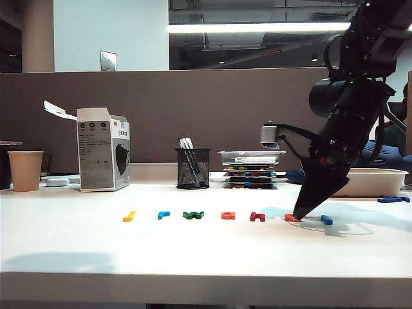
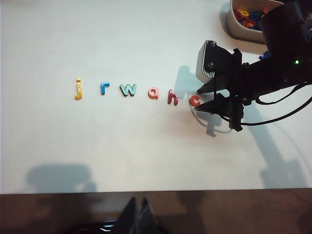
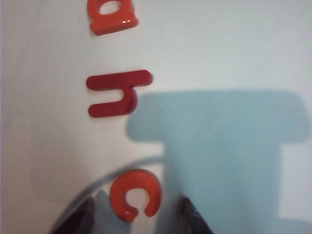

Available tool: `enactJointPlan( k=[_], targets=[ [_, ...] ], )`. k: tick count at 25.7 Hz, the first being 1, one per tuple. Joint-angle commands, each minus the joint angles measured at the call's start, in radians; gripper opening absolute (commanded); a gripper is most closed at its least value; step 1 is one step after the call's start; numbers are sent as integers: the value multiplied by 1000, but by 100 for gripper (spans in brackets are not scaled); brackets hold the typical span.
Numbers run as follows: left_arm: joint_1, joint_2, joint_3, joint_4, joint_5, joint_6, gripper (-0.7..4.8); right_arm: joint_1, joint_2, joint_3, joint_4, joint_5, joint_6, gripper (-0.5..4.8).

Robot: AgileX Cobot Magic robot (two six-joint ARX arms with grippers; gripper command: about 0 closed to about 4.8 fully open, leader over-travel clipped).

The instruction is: Select the appropriate letters from the row of letter magnets placed on the table to arrange into the word "car".

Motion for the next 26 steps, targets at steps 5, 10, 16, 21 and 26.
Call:
enactJointPlan(
  k=[5,10,16,21,26],
  targets=[
    [0,-2,4,2,-10,1,-5,3,3,2,-23,7,3,210],
    [0,-2,4,2,-10,1,-5,10,3,1,-26,6,3,210],
    [0,-2,4,2,-10,1,-5,16,4,1,-24,5,3,210],
    [0,-2,4,2,-10,1,-5,16,4,1,-13,8,3,198],
    [0,-2,4,2,-11,1,-5,17,5,1,-3,8,5,198]
  ],
)
